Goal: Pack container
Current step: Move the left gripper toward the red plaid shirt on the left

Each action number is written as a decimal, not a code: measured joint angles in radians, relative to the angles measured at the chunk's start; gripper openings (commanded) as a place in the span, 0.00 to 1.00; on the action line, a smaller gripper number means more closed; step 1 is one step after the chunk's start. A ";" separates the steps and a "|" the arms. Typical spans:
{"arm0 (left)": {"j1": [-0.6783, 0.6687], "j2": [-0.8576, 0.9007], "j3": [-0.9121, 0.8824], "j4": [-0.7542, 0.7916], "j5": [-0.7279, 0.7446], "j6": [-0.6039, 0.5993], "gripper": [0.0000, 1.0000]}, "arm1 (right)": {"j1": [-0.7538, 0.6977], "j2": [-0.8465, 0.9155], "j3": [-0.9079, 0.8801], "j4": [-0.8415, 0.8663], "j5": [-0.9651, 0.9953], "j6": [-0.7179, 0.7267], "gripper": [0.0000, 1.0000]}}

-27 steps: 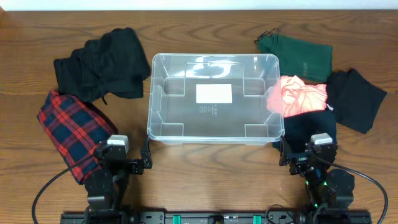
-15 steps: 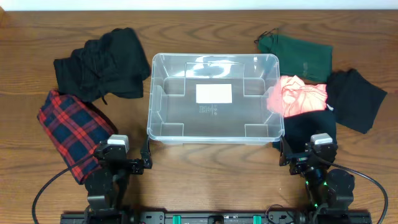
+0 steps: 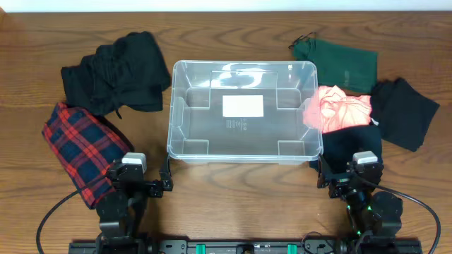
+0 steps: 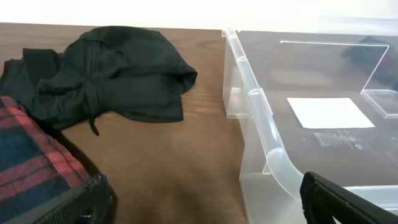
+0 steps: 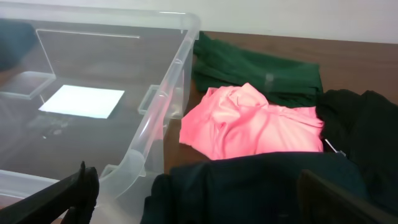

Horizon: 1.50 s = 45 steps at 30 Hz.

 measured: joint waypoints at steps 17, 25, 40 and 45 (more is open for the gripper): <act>0.000 0.115 0.151 -0.064 -0.019 -0.197 0.98 | 0.000 0.000 0.000 0.000 0.000 0.000 0.99; -0.001 0.545 0.661 -0.267 -0.201 -0.246 0.98 | 0.000 0.000 0.000 -0.001 -0.001 0.002 0.99; 0.269 1.014 0.904 -0.457 -0.167 -0.302 0.98 | 0.000 0.000 0.000 0.000 -0.003 0.002 0.99; 0.590 1.104 0.904 -0.459 0.032 -0.315 0.98 | 0.000 0.000 0.000 0.000 -0.003 0.002 0.99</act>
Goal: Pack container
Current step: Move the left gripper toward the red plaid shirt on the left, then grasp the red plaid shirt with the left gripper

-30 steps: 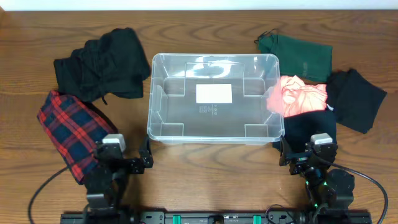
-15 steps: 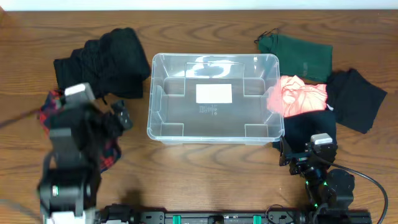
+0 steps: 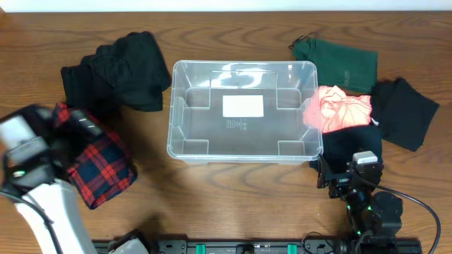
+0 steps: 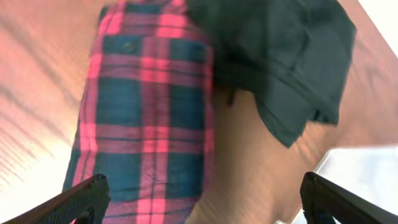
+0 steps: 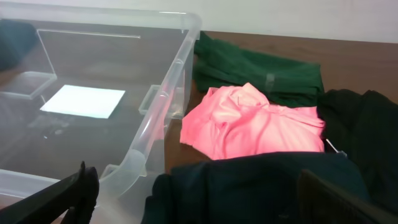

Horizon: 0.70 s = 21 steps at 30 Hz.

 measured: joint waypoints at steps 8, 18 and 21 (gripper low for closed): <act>0.306 0.177 0.001 -0.022 0.175 0.051 0.98 | 0.000 0.000 0.000 0.000 0.000 0.000 0.99; 0.342 0.375 0.002 -0.012 0.208 0.192 0.98 | 0.000 0.000 0.000 0.000 0.000 0.000 0.99; 0.356 0.428 0.002 -0.011 0.209 0.219 0.98 | 0.000 0.000 0.000 0.000 0.000 0.000 0.99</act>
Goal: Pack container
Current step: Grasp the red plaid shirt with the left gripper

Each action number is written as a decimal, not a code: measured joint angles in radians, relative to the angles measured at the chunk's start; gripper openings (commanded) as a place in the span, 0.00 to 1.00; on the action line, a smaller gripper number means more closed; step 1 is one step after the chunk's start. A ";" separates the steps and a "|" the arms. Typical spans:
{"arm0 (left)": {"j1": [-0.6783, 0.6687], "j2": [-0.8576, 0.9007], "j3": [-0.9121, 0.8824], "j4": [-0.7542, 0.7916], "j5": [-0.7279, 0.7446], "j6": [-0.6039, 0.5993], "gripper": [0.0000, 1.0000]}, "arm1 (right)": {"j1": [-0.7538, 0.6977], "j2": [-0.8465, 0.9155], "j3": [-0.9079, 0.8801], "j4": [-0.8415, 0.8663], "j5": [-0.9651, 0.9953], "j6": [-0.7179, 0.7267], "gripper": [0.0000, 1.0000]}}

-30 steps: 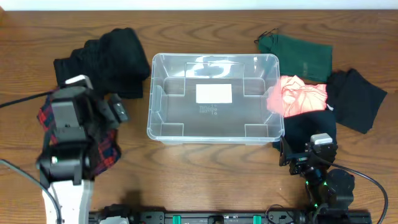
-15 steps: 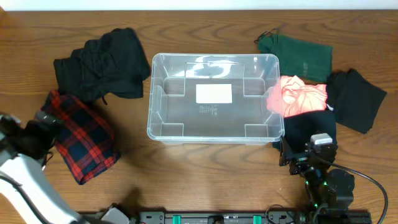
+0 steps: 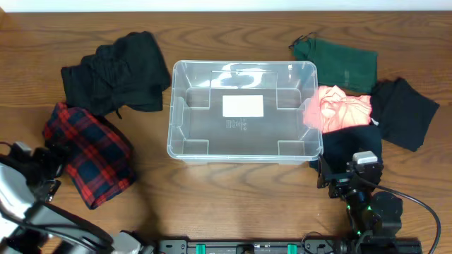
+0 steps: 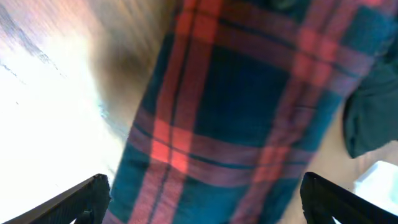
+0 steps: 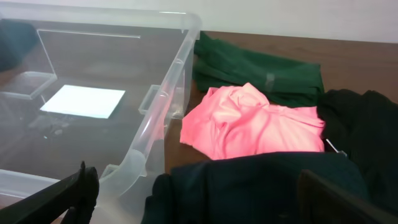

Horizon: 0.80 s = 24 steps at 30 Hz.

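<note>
The clear plastic container (image 3: pixel 171 113) stands mid-table with only a white label inside. A red and blue plaid cloth (image 3: pixel 88 152) lies to its left and fills the left wrist view (image 4: pixel 249 106). My left gripper (image 3: pixel 48 164) hangs open over the plaid's left edge, its fingers (image 4: pixel 87 199) spread wide with nothing between them. My right gripper (image 3: pixel 332 182) rests open at the front right, behind a dark navy cloth (image 5: pixel 261 180). The container's rim (image 5: pixel 174 68) is on its left.
A black garment (image 3: pixel 113 70) lies behind the plaid. Right of the container lie a pink cloth (image 3: pixel 337 109), a green cloth (image 3: pixel 339 60) and another black cloth (image 3: pixel 404 113). The table's left edge is close to my left arm.
My left arm has shifted toward the front left, and the plaid cloth now fills its wrist view from much closer. The right arm and all cloths are unmoved.
Both grippers first rested open at the table's front, the left one facing the container and the black garment. Then the left arm was out at the left, looking down on the plaid. Now it hangs open close over that cloth.
</note>
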 measured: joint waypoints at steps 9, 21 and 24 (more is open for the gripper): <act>0.048 0.132 0.000 0.060 0.060 0.071 0.98 | 0.000 0.000 0.000 0.000 0.000 0.000 0.99; 0.054 0.309 0.015 0.122 0.293 0.169 0.98 | 0.000 0.000 0.000 0.000 0.000 0.000 0.99; 0.054 0.323 0.019 0.133 0.318 0.175 0.81 | 0.000 0.000 0.000 0.000 0.000 0.000 0.99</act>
